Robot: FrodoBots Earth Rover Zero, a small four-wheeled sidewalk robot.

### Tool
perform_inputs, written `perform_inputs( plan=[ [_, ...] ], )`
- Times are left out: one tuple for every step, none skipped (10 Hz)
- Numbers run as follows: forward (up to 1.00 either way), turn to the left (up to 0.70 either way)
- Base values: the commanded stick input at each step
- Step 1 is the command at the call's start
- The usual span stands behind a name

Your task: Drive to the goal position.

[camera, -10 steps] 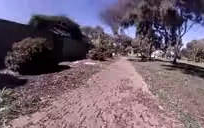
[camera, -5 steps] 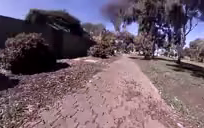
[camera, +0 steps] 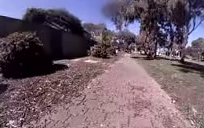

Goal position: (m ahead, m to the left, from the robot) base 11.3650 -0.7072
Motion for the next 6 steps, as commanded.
perform_inputs(
  plan=[
    [0.69,0.00],
    [0.69,0.00],
    [0.69,0.00],
    [0.69,0.00],
    [0.69,0.00],
    [0.69,0.00]
  ],
)
